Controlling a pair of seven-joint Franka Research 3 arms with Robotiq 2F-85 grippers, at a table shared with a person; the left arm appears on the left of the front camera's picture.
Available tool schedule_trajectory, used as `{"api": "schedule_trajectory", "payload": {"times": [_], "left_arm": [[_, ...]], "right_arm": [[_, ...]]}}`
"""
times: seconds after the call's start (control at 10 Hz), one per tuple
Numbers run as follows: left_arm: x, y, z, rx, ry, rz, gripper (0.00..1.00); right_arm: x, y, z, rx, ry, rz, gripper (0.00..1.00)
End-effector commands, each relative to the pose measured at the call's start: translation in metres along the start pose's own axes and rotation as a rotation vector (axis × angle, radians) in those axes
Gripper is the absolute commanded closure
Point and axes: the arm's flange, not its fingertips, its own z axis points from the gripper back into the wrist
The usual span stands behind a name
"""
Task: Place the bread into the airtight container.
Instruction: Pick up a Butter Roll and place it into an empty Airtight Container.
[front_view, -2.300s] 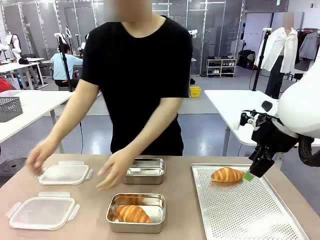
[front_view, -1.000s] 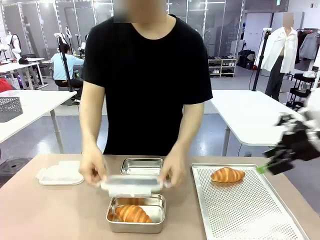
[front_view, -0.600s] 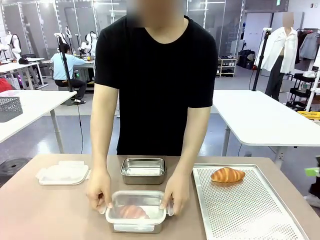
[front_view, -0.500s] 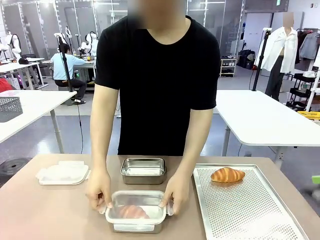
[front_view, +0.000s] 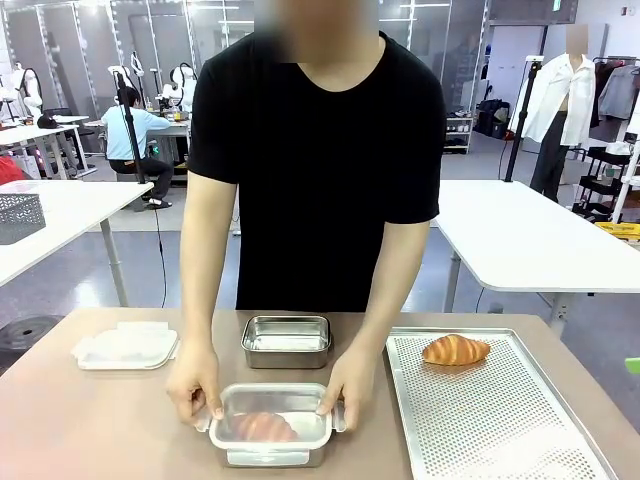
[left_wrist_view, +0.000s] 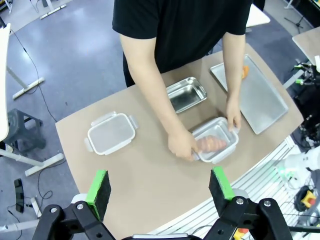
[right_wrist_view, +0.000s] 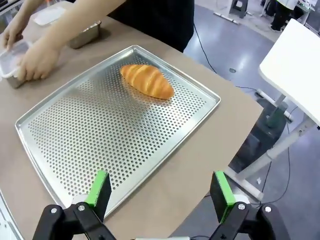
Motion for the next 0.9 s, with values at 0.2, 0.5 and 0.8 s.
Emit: {"api": "schedule_trajectory", "payload": {"times": [0.2,0.5,0.8], "left_arm": [[0.0002,-0.0012,0.0013,-0.003,-0.002,0.002,0.00],[0.0002,-0.0012,0.0013,-0.003,-0.002,0.002,0.00],[0.0002,-0.0012,0.0013,-0.003,-0.002,0.002,0.00]], "right_arm": [[0.0024,0.0011,0.0007,-0.002,-0.017,-0.017,0.00],[0.0024,0.0011,0.0007,-0.002,-0.017,-0.017,0.00],[0.0024,0.0011,0.0007,-0.002,-0.017,-0.017,0.00]]}}
